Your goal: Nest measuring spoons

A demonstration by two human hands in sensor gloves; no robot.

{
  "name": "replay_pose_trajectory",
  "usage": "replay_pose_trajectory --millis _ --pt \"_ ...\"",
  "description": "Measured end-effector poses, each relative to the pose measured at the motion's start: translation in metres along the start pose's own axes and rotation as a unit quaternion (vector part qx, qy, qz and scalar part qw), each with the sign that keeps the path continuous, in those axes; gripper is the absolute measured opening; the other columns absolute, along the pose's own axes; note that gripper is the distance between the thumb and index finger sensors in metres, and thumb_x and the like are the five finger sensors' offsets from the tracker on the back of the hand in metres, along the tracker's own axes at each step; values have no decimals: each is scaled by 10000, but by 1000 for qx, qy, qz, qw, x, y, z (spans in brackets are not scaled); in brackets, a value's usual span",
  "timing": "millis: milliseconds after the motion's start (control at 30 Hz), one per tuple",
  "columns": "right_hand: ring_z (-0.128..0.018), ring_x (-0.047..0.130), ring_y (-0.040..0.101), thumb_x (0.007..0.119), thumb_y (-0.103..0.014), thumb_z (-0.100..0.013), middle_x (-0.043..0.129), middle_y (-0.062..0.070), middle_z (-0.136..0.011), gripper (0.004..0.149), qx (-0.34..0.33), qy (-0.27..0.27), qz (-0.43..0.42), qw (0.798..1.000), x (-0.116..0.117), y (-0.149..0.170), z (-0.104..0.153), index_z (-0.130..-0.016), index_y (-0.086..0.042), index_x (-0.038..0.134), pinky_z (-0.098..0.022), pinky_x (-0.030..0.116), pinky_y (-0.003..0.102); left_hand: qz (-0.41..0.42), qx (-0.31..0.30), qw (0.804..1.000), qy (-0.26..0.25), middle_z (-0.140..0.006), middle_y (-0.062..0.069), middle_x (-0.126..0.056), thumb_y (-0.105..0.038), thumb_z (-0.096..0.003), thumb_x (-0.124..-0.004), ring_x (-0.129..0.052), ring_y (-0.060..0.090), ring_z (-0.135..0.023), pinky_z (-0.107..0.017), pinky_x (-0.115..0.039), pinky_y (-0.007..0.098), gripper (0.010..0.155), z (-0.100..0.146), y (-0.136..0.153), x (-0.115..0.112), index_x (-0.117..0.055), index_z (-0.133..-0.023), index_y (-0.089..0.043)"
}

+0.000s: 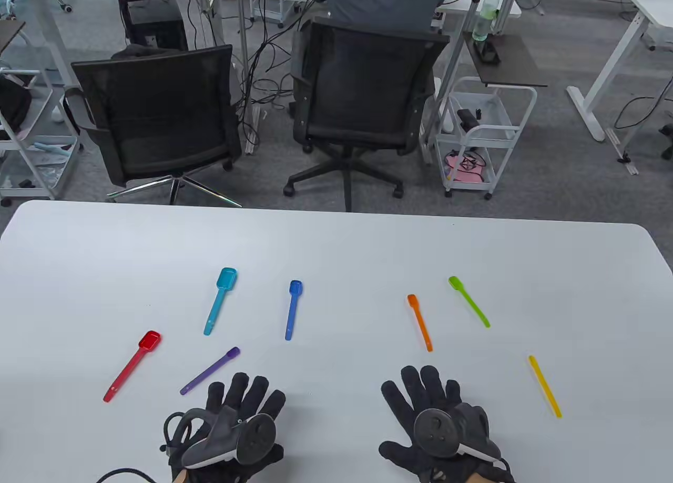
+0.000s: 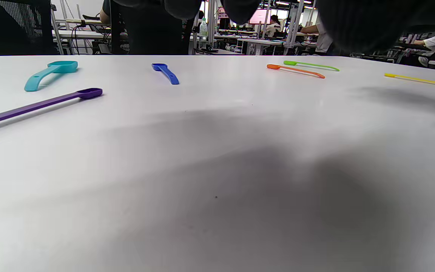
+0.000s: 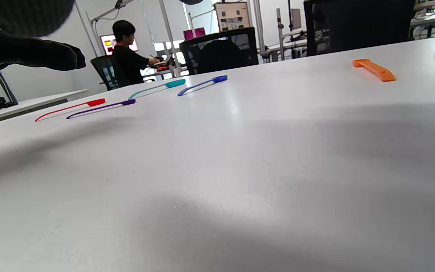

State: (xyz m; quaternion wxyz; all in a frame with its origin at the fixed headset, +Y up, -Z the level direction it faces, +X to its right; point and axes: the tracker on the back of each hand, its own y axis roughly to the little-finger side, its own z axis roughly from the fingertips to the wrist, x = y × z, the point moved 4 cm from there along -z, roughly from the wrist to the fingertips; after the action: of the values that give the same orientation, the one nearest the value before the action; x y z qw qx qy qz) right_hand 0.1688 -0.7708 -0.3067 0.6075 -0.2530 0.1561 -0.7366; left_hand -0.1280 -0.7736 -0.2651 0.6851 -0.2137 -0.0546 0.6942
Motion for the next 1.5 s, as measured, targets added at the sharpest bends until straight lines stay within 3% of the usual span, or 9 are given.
replay_pose_trajectory --millis 433,533,600,667,733,833,1067,1300,1500 --pt "-1010 192 606 651 -777 -360 176 225 -1156 973 0 -1 -3 1000 -1 0 0 -1105 -259 299 -594 252 843 14 5 1000 1 -1284 164 -328 -674 -446 -753 -304 558 -1192 -740 -266 801 954 -1 7 -2 -367 -1209 -252" --pt "-1010 203 606 651 -776 -361 179 226 -1156 972 1 -2 -6 1000 0 1 0 -1104 -257 300 -595 260 841 28 22 999 -12 -1259 135 -464 -676 -446 -753 -439 523 -1175 -744 -284 800 950 -3 17 0 -388 -1207 -240" --pt "-1010 206 608 653 -774 -360 180 227 -1156 973 2 -5 -8 1000 1 1 -1 -1105 -256 301 -594 260 842 50 51 996 -61 -1159 95 -644 -678 -441 -762 -632 440 -1096 -750 -335 788 936 -3 32 10 -457 -1194 -214" --pt "-1010 207 608 654 -773 -360 182 228 -1156 972 2 -8 -9 1000 2 1 -1 -1104 -257 303 -594 261 842 69 93 986 -119 -935 46 -824 -672 -438 -774 -839 345 -861 -745 -420 763 913 -3 51 22 -567 -1152 -144" --pt "-1010 212 608 655 -773 -360 187 227 -1156 972 0 -11 -9 1000 2 1 -2 -1105 -255 305 -594 261 842 81 140 975 -150 -723 -13 -892 -680 -436 -773 -917 260 -632 -729 -518 725 894 -6 74 35 -643 -1107 -104" --pt "-1010 215 610 657 -771 -361 192 230 -1157 971 -2 -12 -12 1000 2 1 -2 -1105 -253 311 -594 261 843 98 181 961 -185 -522 -64 -928 -682 -423 -810 -951 197 -395 -658 -665 669 872 -17 102 51 -744 -1034 -64" --pt "-1007 244 614 661 -769 -360 212 234 -1158 969 0 -14 -19 1000 1 5 -1 -1106 -248 327 -592 268 843 44 293 947 -126 -403 -97 -934 -673 -397 -904 -951 162 -268 -596 -751 639 822 -71 162 71 -862 -932 -50" --pt "-1006 249 617 664 -768 -361 220 237 -1158 969 2 -15 -21 1000 1 6 -2 -1107 -245 332 -591 269 844 33 332 942 -44 -405 -93 -934 -644 -392 -935 -954 169 -280 -608 -740 647 794 -117 194 47 -878 -920 -55" --pt "-1005 254 618 665 -767 -361 224 238 -1158 969 4 -17 -25 1000 2 7 -2 -1107 -243 335 -590 270 844 30 354 935 -10 -408 -90 -936 -622 -395 -949 -957 174 -289 -613 -734 653 770 -135 210 27 -887 -912 -54"
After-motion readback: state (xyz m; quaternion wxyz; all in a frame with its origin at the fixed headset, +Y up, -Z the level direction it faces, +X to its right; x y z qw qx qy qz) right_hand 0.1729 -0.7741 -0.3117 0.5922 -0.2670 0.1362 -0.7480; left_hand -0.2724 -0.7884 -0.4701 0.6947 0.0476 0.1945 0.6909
